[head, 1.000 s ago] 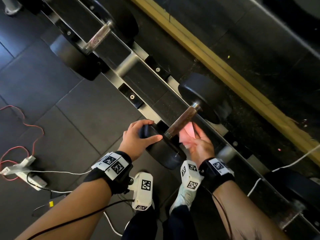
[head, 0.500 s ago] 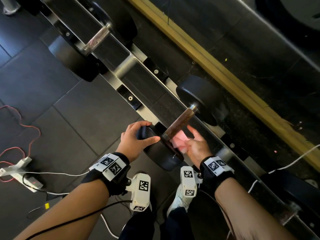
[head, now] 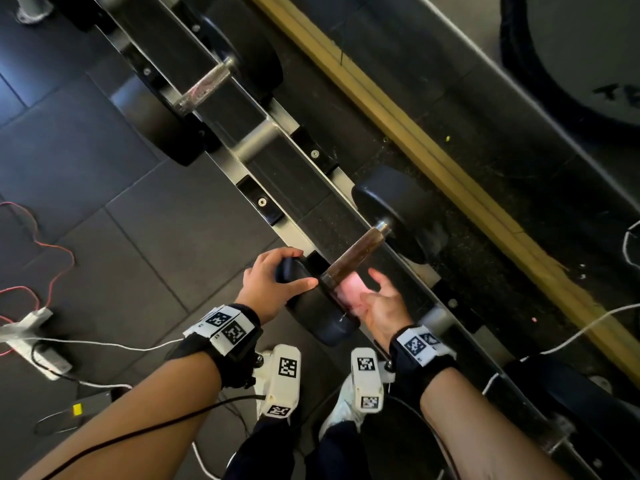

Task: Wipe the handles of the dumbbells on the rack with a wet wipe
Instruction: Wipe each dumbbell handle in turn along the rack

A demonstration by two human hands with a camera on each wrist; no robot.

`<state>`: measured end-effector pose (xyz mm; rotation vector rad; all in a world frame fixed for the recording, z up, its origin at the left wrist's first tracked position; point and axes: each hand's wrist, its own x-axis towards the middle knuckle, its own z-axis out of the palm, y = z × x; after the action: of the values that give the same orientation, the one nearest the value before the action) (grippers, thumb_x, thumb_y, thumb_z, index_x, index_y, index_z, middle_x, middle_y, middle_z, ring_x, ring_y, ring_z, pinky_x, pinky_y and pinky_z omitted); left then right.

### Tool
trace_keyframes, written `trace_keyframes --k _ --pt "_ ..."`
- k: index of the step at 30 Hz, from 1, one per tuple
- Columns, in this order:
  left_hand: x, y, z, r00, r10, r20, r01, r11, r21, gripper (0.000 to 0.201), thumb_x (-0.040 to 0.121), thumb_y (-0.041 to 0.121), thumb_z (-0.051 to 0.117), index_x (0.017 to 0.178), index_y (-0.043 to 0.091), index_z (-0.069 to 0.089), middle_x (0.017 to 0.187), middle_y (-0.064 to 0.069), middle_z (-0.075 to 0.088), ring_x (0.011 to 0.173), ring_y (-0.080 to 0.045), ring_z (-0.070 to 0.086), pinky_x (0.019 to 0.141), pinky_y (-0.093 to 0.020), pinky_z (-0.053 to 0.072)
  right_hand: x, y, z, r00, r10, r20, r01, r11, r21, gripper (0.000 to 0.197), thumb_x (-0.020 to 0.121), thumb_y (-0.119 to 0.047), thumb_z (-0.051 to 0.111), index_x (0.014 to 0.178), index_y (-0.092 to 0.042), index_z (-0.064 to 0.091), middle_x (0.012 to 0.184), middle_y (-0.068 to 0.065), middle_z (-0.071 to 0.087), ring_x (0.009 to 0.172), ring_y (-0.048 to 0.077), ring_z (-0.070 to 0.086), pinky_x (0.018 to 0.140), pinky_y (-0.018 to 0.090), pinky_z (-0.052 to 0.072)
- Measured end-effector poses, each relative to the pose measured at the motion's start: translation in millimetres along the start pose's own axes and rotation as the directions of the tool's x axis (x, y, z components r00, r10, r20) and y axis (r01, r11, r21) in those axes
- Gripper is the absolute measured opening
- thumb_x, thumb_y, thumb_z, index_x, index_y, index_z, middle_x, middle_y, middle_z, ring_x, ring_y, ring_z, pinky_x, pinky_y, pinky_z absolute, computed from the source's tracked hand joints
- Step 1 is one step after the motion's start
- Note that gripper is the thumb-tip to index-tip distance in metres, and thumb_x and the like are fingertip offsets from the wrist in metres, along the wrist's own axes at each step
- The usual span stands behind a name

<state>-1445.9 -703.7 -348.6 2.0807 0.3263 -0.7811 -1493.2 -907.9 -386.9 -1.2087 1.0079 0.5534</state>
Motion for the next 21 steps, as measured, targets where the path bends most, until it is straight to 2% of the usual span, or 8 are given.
trace_keyframes --k 3,5,7,9,11,14,18,21 --pt "-2.2 1.7 0.9 1.0 0.006 -0.02 -0.006 1.0 0.014 0.049 0.076 0.043 0.081 0.116 0.049 0.054 0.136 0.01 0.043 0.134 -0.028 0.032 0.114 -0.045 0.027 -16.8 -11.3 -14.0 0.994 -0.094 0.051 0.102 0.976 -0.193 0.05 0.091 0.0 0.053 0.129 -0.032 0.054 0.122 0.011 0.064 0.108 0.026 0.066 0.096 0.047 0.053" --pt "-3.1 0.6 1.9 0.999 0.017 -0.037 -0.017 1.0 0.005 0.05 0.076 0.042 0.081 0.118 0.049 0.055 0.139 0.008 0.044 0.134 -0.028 0.032 0.114 -0.045 0.025 -25.6 -29.6 -18.2 0.97 -0.21 0.121 0.239 0.911 -0.335 0.042 0.092 -0.006 0.053 0.114 -0.041 0.06 0.121 0.003 0.067 0.11 0.017 0.065 0.094 0.04 0.054" --pt "-4.7 -4.4 3.9 0.997 0.053 -0.051 -0.054 0.998 -0.024 0.053 0.077 0.041 0.081 0.121 0.049 0.054 0.143 0.008 0.045 0.137 -0.026 0.032 0.118 -0.044 0.024 -33.4 -54.1 -17.4 0.925 -0.31 0.22 0.38 0.78 -0.498 0.034 0.095 -0.024 0.051 0.106 -0.054 0.06 0.111 -0.02 0.066 0.106 -0.005 0.061 0.085 0.023 0.051" --pt "-7.3 -12.2 7.2 0.994 0.095 -0.063 -0.098 0.994 -0.056 0.058 0.078 0.04 0.079 0.129 0.047 0.053 0.149 0.009 0.043 0.141 -0.025 0.031 0.12 -0.048 0.023 -35.3 -76.7 -13.0 0.877 -0.367 0.31 0.476 0.587 -0.655 0.03 0.099 -0.04 0.044 0.101 -0.067 0.057 0.096 -0.035 0.062 0.095 -0.02 0.055 0.08 0.015 0.044" --pt "-8.0 -19.3 10.8 0.99 0.115 -0.08 -0.122 0.989 -0.086 0.063 0.079 0.043 0.078 0.136 0.043 0.051 0.153 0.012 0.039 0.143 -0.023 0.029 0.12 -0.051 0.024 -29.2 -92.1 -3.5 0.815 -0.417 0.403 0.56 0.385 -0.734 0.034 0.104 -0.035 0.039 0.12 -0.06 0.056 0.113 -0.03 0.063 0.107 -0.015 0.054 0.094 0.022 0.047" --pt "-6.3 -24.9 14.3 0.985 0.135 -0.103 -0.148 0.979 -0.141 0.068 0.077 0.045 0.078 0.14 0.04 0.051 0.153 0.013 0.039 0.144 -0.022 0.031 0.119 -0.051 0.026 -6.5 -103.5 14.6 0.719 -0.424 0.55 0.627 0.056 -0.777 0.043 0.105 -0.012 0.039 0.14 -0.034 0.05 0.148 -0.009 0.047 0.134 0.005 0.045 0.113 0.028 0.036" --pt "-4.3 -29.9 17.7 0.98 0.149 -0.134 -0.173 0.967 -0.188 0.067 0.076 0.043 0.081 0.137 0.043 0.052 0.149 0.017 0.039 0.145 -0.021 0.029 0.12 -0.049 0.023 23.9 -100.7 20.5 0.792 -0.199 0.577 0.506 -0.315 -0.803 0.061 0.094 0.007 0.046 0.143 -0.028 0.046 0.153 0.0 0.04 0.145 0.015 0.031 0.116 0.036 0.032" --pt "-3.6 -30.6 18.8 0.98 0.133 -0.148 -0.164 0.963 -0.215 0.067 0.074 0.043 0.082 0.134 0.045 0.054 0.143 0.024 0.039 0.143 -0.02 0.029 0.121 -0.047 0.023 30.4 -90.7 15.4 0.789 -0.238 0.567 0.473 -0.353 -0.807 0.051 0.094 0.001 0.049 0.135 -0.029 0.054 0.136 -0.001 0.052 0.135 0.02 0.042 0.108 0.039 0.041"
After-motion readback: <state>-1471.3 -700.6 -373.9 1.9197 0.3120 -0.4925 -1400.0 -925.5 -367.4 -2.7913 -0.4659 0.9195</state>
